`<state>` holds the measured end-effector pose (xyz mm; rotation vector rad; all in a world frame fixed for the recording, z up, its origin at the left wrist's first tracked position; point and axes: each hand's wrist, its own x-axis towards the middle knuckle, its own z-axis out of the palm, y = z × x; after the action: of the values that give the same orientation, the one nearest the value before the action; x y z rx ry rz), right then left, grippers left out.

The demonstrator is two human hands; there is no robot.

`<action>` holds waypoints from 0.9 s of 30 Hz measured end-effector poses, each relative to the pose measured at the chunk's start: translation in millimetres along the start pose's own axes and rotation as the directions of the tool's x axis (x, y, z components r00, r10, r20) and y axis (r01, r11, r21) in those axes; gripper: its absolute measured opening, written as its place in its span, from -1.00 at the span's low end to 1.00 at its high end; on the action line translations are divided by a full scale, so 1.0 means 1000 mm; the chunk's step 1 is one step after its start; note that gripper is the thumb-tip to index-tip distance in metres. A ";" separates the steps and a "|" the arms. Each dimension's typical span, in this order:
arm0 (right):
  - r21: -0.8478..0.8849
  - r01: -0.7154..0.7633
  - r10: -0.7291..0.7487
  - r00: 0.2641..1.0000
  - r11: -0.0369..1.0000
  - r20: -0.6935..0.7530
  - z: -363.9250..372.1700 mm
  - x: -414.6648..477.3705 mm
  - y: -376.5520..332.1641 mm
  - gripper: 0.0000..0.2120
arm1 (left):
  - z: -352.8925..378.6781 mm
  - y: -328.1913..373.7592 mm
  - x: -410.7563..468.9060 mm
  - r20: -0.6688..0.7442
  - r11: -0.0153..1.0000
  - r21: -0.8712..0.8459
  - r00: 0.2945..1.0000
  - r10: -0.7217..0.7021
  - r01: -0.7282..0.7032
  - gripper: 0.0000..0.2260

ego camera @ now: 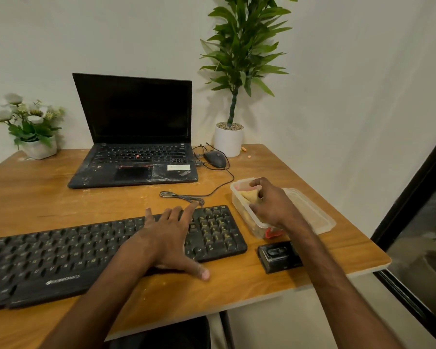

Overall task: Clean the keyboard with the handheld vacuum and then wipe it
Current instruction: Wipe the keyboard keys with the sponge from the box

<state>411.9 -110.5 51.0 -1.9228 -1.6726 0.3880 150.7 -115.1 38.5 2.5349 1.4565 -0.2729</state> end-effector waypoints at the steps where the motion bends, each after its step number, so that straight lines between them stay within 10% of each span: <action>1: 0.031 0.006 -0.006 1.000 0.999 -0.022 -0.001 0.000 0.001 -0.49 | 0.002 -0.002 -0.008 0.009 1.000 0.002 1.000 0.006 -0.006 0.38; 8: 0.370 0.113 -0.005 0.960 0.922 -0.280 0.002 0.003 -0.005 -0.82 | 0.023 -0.011 -0.052 -0.124 0.989 0.074 0.986 -0.115 0.125 0.26; 13: 0.615 0.296 0.199 0.770 0.731 -0.607 -0.011 0.004 -0.028 -0.92 | 0.029 -0.009 -0.053 -0.205 0.986 0.069 0.969 -0.135 0.152 0.26; 18: 0.803 -0.009 0.177 0.977 0.596 -0.121 -0.034 -0.003 -0.070 -0.61 | 0.030 -0.010 -0.051 -0.228 0.988 0.035 0.963 -0.142 0.154 0.27; 22: 0.185 0.371 -0.307 0.902 0.910 -0.303 -0.013 -0.024 -0.100 -0.41 | 0.023 -0.017 -0.055 -0.166 0.989 -0.035 0.975 -0.149 0.145 0.33; 27: -0.275 0.694 -0.674 0.717 0.665 0.178 0.053 -0.032 -0.108 -0.72 | 0.019 -0.034 -0.064 -0.102 0.991 -0.045 0.986 -0.132 0.128 0.42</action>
<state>289.2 -123.1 66.1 -1.3078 -2.4670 -0.1485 88.6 -156.6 34.2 2.4615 1.6533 -0.1329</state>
